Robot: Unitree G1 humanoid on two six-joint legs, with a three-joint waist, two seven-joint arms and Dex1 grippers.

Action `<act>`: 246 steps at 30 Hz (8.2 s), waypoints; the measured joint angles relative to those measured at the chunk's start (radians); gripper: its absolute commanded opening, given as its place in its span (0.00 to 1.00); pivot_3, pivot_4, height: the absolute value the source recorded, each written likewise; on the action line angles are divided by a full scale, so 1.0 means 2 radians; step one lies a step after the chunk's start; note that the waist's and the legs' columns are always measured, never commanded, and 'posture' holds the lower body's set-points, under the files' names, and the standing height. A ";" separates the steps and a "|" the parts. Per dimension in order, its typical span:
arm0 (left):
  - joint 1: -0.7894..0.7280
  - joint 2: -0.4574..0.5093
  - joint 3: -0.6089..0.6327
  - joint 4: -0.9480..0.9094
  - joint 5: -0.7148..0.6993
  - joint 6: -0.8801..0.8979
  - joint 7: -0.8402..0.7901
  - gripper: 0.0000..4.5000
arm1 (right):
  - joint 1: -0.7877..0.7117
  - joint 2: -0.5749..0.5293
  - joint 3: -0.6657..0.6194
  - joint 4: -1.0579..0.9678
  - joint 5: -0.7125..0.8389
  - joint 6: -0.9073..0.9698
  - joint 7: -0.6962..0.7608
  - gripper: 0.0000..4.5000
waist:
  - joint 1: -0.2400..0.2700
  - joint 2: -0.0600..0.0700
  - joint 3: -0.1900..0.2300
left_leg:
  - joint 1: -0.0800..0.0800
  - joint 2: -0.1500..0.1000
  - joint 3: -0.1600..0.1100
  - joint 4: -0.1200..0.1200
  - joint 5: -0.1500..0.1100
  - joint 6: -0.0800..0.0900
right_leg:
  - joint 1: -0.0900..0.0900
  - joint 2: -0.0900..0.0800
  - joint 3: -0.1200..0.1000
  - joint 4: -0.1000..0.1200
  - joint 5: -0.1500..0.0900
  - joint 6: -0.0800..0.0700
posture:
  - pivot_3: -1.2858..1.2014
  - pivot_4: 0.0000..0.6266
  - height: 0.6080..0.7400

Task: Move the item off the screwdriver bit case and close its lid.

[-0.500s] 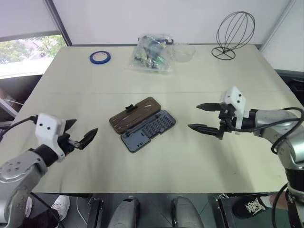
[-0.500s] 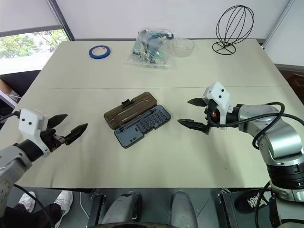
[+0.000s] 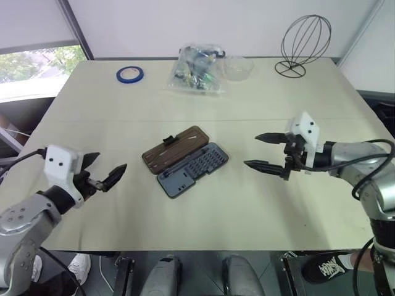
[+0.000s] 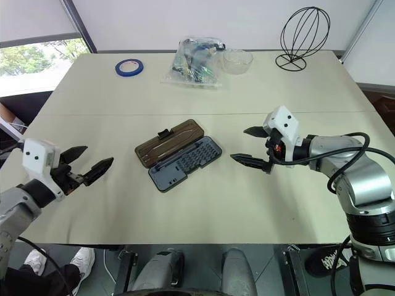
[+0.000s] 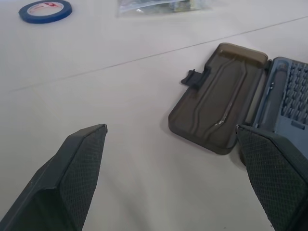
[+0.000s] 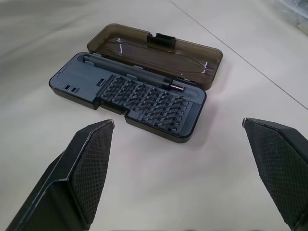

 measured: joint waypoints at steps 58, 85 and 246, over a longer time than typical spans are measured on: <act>-0.302 -0.046 -0.255 0.427 0.224 -0.159 -0.095 0.12 | 0.022 0.052 0.034 -0.040 -0.007 -0.003 -0.082 1.00 | -0.006 -0.001 0.000 | 0.001 0.000 0.000 0.001 0.001 -0.001 | 0.000 0.000 0.000 0.002 0.000 0.000 | 0.52 0.24 0.82; -0.498 -0.064 -0.358 0.697 0.317 -0.386 -0.317 0.01 | 0.006 0.062 0.037 -0.032 -0.020 -0.012 -0.099 1.00 | -0.001 -0.001 0.000 | 0.000 -0.001 0.000 0.002 0.000 -0.001 | 0.001 0.000 -0.002 0.001 0.000 0.000 | 0.52 0.24 0.82; -0.176 -0.074 -0.314 0.117 0.118 0.011 -0.078 0.00 | -0.242 0.170 0.194 0.413 -0.361 -0.202 -0.049 0.01 | -0.014 -0.002 -0.001 | -0.001 -0.001 -0.003 0.006 0.000 -0.001 | -0.001 0.000 0.000 0.007 0.001 0.002 | 0.52 0.24 0.82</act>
